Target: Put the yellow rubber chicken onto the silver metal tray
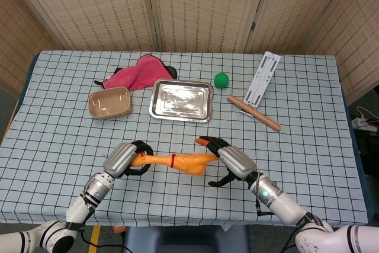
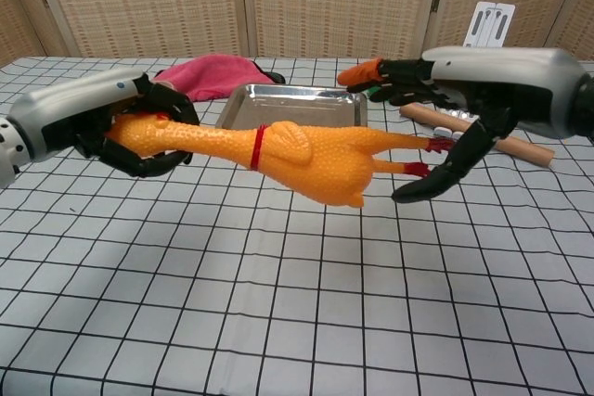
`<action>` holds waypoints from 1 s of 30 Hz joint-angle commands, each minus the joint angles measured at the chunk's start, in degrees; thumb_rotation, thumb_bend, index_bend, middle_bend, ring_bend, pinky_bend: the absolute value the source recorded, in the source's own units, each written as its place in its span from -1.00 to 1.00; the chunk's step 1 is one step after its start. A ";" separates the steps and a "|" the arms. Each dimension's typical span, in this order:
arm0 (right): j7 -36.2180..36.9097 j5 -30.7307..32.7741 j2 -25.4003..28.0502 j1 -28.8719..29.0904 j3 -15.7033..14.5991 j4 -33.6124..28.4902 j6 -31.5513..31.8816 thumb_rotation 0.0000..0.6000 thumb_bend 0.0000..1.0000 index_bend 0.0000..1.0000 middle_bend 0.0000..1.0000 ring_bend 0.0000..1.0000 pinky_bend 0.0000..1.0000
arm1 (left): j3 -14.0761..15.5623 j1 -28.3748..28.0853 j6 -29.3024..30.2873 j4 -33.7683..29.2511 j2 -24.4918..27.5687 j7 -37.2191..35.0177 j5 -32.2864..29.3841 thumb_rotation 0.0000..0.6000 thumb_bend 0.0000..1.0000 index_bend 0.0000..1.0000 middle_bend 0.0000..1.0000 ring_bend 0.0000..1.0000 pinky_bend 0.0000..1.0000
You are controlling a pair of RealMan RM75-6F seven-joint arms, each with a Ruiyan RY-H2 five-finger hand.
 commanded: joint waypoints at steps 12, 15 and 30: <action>15.43 -13.91 13.88 -10.89 -4.09 -0.11 11.50 1.00 -0.86 -1.00 -1.00 -1.00 -1.00 | -6.28 -8.26 -12.67 11.66 -3.11 -9.01 -6.14 1.00 1.00 0.50 0.02 -0.31 -0.07; 19.12 -14.56 16.59 -11.71 -5.19 1.38 11.06 1.00 -0.86 -1.00 -1.00 -1.00 -1.00 | -7.89 -11.39 -16.45 16.80 -4.18 -11.63 -6.36 1.00 1.00 0.50 0.02 -0.31 -0.08; 21.44 -15.88 15.75 -18.06 -9.32 10.48 14.99 1.00 -0.86 -1.00 -1.00 -1.00 -1.00 | -11.33 -23.11 -25.95 48.33 -12.54 -32.43 -2.66 1.00 1.00 0.50 0.02 -0.31 -0.09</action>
